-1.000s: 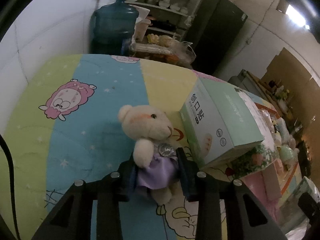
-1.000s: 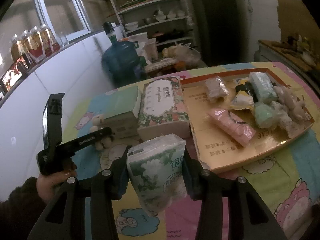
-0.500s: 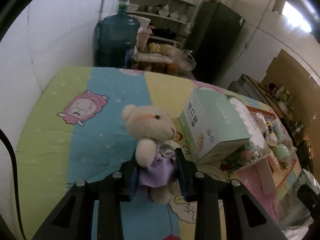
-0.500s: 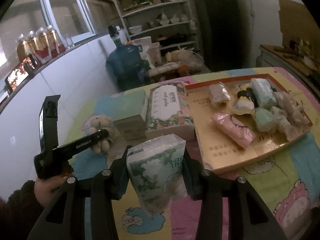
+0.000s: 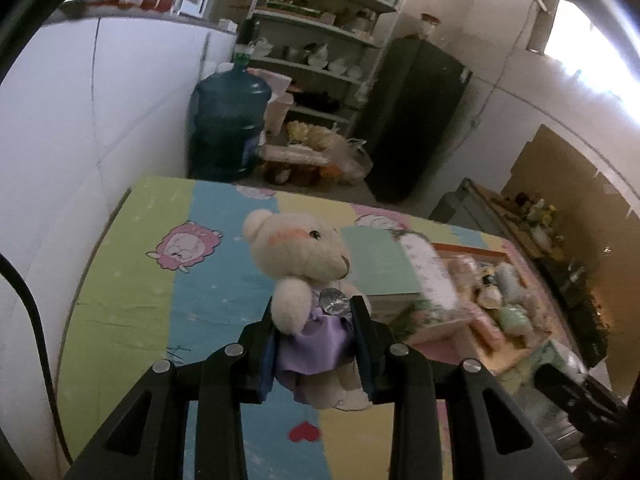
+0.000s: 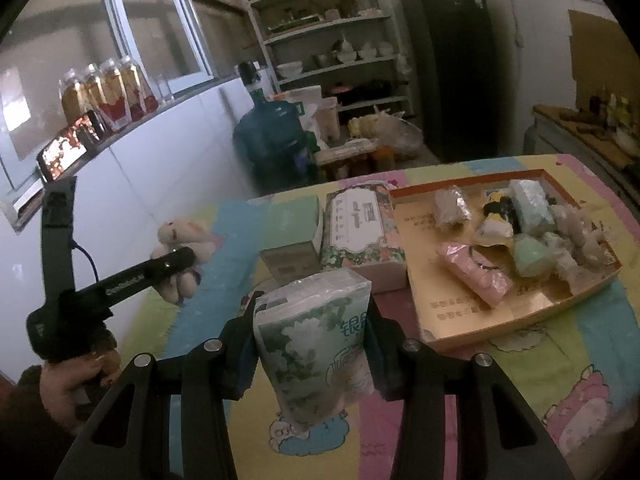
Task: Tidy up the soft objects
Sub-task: 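Carry the plush bear and tissue pack over the box lid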
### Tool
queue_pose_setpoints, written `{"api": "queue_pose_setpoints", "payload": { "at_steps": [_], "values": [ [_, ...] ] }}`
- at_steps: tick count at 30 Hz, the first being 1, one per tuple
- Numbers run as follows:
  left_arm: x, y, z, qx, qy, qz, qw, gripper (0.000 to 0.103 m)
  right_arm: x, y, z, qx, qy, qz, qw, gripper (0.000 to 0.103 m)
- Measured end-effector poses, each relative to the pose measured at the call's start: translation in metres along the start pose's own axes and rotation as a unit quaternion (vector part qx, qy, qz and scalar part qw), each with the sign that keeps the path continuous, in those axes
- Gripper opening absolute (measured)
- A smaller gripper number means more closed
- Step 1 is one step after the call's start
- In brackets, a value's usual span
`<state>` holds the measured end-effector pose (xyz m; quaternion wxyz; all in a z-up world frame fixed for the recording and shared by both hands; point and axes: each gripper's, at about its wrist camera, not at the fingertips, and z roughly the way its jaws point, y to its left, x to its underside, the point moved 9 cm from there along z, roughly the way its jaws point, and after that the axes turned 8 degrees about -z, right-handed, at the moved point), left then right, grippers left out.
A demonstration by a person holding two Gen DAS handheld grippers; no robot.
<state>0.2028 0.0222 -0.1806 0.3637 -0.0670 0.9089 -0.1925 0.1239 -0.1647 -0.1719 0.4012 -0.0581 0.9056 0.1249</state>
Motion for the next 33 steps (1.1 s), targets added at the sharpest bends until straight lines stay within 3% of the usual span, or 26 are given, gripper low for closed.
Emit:
{"api": "queue_pose_setpoints", "payload": {
  "at_steps": [14, 24, 33],
  "values": [
    [0.016, -0.089, -0.008, 0.067, 0.018, 0.043, 0.9966, 0.033, -0.006, -0.042, -0.044, 0.038, -0.026, 0.024, 0.999, 0.047],
    [0.03, -0.144, 0.0, 0.097, 0.034, 0.069, 0.9924, 0.033, -0.013, -0.078, -0.065, 0.066, -0.043, 0.041, 0.996, 0.047],
    [0.036, -0.17, 0.004, 0.112, 0.041, 0.081, 0.9896, 0.033, -0.023, -0.104, -0.08, 0.084, -0.059, 0.048, 0.994, 0.047]
  ]
}}
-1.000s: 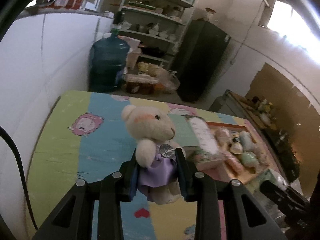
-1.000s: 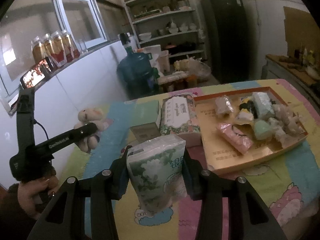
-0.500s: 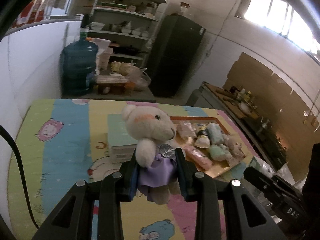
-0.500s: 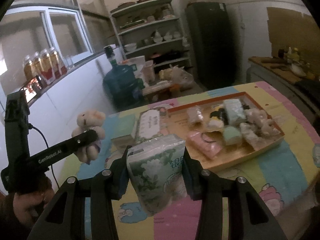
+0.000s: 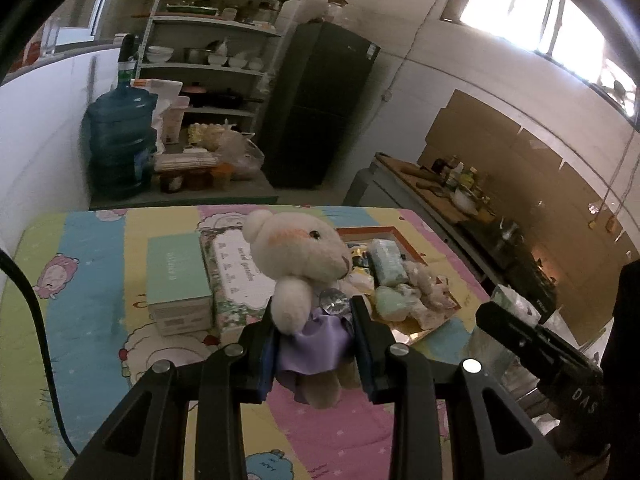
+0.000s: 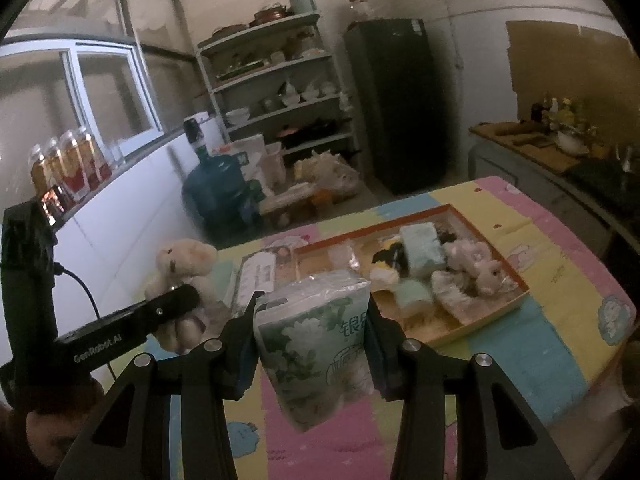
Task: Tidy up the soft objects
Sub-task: 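Carry the plush bear and tissue pack over the box lid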
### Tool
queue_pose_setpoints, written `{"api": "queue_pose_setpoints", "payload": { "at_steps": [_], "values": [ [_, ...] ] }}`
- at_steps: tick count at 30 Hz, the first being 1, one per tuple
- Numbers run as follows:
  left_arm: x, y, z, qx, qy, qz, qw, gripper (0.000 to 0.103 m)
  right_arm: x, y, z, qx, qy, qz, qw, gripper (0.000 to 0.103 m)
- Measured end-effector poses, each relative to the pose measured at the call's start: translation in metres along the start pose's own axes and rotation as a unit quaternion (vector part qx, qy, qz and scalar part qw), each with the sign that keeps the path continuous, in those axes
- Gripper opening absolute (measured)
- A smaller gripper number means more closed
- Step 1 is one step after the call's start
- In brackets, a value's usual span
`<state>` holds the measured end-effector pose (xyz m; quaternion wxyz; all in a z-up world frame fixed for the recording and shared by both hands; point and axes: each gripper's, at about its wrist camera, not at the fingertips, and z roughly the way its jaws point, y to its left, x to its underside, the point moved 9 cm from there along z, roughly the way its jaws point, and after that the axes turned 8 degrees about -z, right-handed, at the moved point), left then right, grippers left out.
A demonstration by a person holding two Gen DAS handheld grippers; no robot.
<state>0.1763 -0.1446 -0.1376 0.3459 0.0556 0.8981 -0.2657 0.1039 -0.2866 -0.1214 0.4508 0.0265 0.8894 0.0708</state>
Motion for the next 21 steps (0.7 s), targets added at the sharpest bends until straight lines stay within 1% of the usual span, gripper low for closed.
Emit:
{"api": "queue_pose_setpoints", "payload": {
  "at_steps": [11, 21],
  "values": [
    [-0.001, -0.015, 0.015, 0.001, 0.004, -0.001, 1.0, 0.033, -0.009, -0.019, 0.002, 0.005, -0.002, -0.001, 1.0, 0.047],
    [-0.001, -0.031, 0.036, -0.008, 0.008, -0.006, 0.9999, 0.033, -0.015, -0.042, 0.011, 0.0, 0.005, -0.001, 1.0, 0.047]
  ]
}}
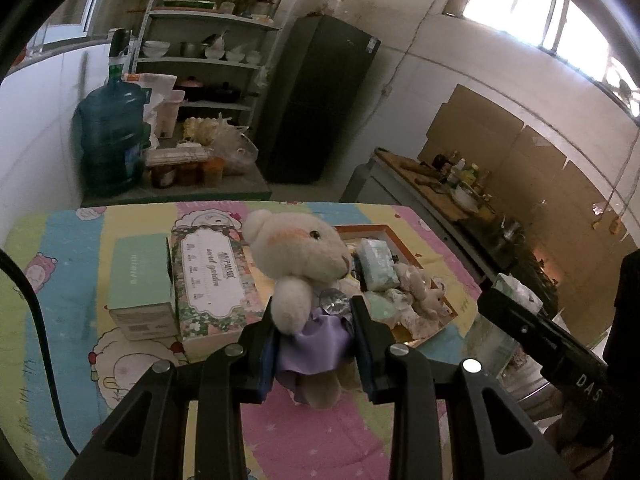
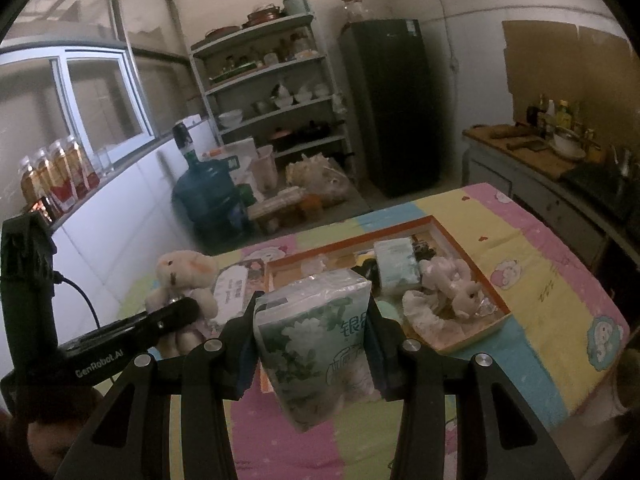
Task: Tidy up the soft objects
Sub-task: 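Carry the plush bear and tissue pack over the box lid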
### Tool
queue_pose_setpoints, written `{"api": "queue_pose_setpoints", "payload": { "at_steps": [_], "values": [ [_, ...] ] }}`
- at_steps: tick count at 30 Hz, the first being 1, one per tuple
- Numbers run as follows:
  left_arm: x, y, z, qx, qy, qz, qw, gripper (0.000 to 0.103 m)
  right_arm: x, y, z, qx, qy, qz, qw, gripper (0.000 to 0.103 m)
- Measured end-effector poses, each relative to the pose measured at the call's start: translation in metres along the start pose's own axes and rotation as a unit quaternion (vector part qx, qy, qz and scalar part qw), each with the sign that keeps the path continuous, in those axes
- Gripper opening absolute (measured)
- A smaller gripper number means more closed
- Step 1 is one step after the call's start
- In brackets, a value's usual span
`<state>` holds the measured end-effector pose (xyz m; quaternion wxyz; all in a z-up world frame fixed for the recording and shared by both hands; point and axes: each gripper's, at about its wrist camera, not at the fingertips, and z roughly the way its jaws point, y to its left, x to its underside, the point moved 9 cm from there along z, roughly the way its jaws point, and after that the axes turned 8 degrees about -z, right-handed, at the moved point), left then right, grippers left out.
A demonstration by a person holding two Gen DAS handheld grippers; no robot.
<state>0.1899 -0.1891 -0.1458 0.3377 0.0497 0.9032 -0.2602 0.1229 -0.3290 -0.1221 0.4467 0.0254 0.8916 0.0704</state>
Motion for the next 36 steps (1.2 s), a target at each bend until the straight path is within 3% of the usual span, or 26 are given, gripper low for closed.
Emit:
{"api": "queue_pose_setpoints", "payload": {
  "at_steps": [36],
  "values": [
    [0.0, -0.026, 0.067, -0.058, 0.019, -0.021, 0.9979, 0.034, -0.013, -0.061, 0.063, -0.061, 0.039, -0.005, 0.997, 0.047]
  ]
}}
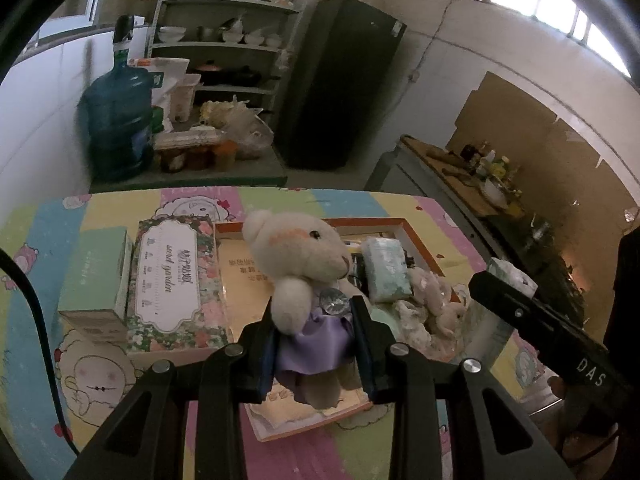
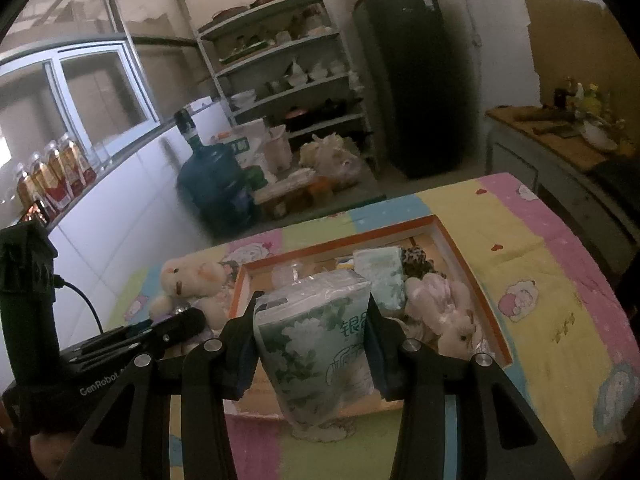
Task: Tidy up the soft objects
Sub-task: 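Carry the plush bear and tissue pack over the box lid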
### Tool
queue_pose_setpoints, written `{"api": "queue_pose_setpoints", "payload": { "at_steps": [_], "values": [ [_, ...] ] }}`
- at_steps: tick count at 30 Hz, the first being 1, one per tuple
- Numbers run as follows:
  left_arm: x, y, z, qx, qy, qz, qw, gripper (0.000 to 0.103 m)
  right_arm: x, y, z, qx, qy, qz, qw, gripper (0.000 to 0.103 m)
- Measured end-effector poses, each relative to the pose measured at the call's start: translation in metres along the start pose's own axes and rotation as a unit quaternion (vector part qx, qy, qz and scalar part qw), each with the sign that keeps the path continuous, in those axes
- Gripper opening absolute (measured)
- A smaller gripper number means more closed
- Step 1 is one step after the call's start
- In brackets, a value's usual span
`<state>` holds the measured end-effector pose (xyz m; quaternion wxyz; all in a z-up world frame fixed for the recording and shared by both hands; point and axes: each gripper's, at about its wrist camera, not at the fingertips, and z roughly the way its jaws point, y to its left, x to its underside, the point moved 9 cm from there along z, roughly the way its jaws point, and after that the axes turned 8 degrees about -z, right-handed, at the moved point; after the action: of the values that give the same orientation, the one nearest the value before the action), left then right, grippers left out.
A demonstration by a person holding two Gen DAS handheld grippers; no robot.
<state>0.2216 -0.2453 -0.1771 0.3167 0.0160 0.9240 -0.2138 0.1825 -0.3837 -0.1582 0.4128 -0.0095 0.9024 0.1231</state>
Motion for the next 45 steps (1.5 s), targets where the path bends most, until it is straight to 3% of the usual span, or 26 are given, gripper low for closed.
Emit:
{"api": "queue_pose_setpoints", "payload": {
  "at_steps": [17, 27, 45],
  "values": [
    [0.007, -0.007, 0.036, -0.04, 0.016, -0.03, 0.9986, 0.034, -0.003, -0.029, 0.036, -0.035, 0.034, -0.014, 0.999, 0.047],
    [0.013, -0.011, 0.065, -0.056, 0.032, -0.041, 0.9971, 0.034, 0.003, -0.048, 0.063, -0.033, 0.064, -0.016, 0.997, 0.047],
    [0.016, -0.008, 0.102, -0.061, 0.067, -0.041, 0.995, 0.034, 0.008, -0.057, 0.104, -0.036, 0.106, -0.024, 0.993, 0.047]
  ]
}}
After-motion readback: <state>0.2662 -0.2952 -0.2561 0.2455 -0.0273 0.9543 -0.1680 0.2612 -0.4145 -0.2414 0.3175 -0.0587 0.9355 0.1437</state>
